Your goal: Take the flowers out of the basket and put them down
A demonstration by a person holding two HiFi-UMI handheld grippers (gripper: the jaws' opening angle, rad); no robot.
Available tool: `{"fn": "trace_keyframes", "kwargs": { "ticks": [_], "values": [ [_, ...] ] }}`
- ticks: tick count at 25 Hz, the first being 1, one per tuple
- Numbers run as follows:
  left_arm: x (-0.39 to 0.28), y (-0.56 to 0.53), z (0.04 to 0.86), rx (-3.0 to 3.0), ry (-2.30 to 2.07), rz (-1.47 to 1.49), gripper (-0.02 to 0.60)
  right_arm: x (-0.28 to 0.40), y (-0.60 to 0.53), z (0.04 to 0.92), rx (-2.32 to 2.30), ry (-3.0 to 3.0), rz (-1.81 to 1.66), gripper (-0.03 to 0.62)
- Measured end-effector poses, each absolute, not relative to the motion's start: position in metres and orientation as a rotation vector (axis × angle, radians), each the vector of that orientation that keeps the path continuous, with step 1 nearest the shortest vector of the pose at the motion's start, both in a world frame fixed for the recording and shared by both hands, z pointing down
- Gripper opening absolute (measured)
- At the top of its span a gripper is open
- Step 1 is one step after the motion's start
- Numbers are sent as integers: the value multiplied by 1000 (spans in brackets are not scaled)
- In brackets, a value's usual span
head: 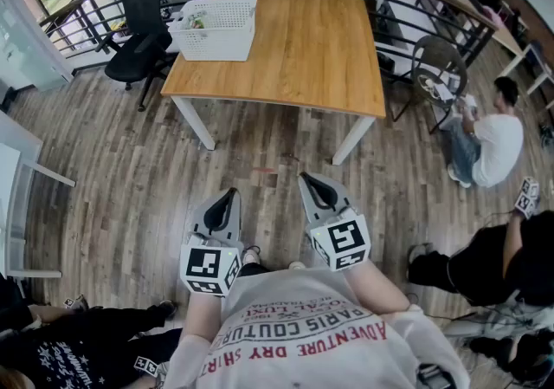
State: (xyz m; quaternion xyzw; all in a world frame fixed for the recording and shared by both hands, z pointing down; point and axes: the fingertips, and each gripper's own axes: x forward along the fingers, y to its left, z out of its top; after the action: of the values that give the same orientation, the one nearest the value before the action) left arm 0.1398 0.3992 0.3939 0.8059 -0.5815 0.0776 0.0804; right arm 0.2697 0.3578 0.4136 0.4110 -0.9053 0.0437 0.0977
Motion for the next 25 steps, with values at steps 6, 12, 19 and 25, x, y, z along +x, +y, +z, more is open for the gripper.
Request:
{"fn": "trace_keyframes", "kwargs": {
  "ticks": [6,12,19,25],
  "values": [
    [132,381,392,2414,-1736,226,26,264,339,412,1236,-2674,140,28],
    [130,367,394,2425,-1722,232,26,264,326,418,1254,-2663,157,28],
    [118,351,403,2430,-1682,219,26,249,314,428,1261,-2640,211,28],
    [61,336,412,2422,-1668,234,26,197,295,434,1291,-2623,234,28]
  ]
}}
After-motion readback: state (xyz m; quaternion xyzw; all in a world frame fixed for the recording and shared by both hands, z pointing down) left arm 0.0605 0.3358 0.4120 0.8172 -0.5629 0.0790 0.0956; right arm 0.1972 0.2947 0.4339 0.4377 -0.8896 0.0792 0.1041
